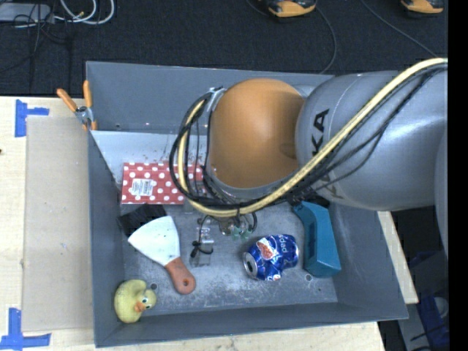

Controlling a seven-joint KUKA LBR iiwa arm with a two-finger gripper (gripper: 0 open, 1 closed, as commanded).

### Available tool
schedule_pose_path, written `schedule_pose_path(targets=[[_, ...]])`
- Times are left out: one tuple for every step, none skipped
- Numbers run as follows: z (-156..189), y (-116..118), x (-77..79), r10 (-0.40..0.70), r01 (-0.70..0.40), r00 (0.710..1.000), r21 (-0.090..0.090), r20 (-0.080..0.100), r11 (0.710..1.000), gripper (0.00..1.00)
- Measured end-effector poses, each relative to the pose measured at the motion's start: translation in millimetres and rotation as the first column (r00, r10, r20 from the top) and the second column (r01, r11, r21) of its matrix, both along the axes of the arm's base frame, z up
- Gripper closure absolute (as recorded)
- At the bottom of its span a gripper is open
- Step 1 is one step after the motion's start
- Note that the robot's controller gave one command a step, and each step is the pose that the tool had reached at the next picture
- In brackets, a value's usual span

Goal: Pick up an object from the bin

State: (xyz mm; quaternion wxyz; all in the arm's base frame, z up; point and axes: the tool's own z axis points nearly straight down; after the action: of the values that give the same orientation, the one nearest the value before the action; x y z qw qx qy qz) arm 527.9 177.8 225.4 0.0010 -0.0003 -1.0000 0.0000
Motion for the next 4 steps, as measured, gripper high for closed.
schedule_pose_path(targets=[[-12.8,-24.3,-25.9,0.036,-0.036,0.999,0.0,-0.005,0.999,0.0],[-11.3,-62.3,-50.3,0.009,-0.009,1.0,-0.001,-0.007,1.0,0.0],[100.5,-68.9,38.7,-0.184,0.184,0.983,-0.001,-0.001,0.983,1.0],[99.4,-69.0,38.2,-0.185,0.185,0.983,-0.001,-0.003,0.983,1.0]])
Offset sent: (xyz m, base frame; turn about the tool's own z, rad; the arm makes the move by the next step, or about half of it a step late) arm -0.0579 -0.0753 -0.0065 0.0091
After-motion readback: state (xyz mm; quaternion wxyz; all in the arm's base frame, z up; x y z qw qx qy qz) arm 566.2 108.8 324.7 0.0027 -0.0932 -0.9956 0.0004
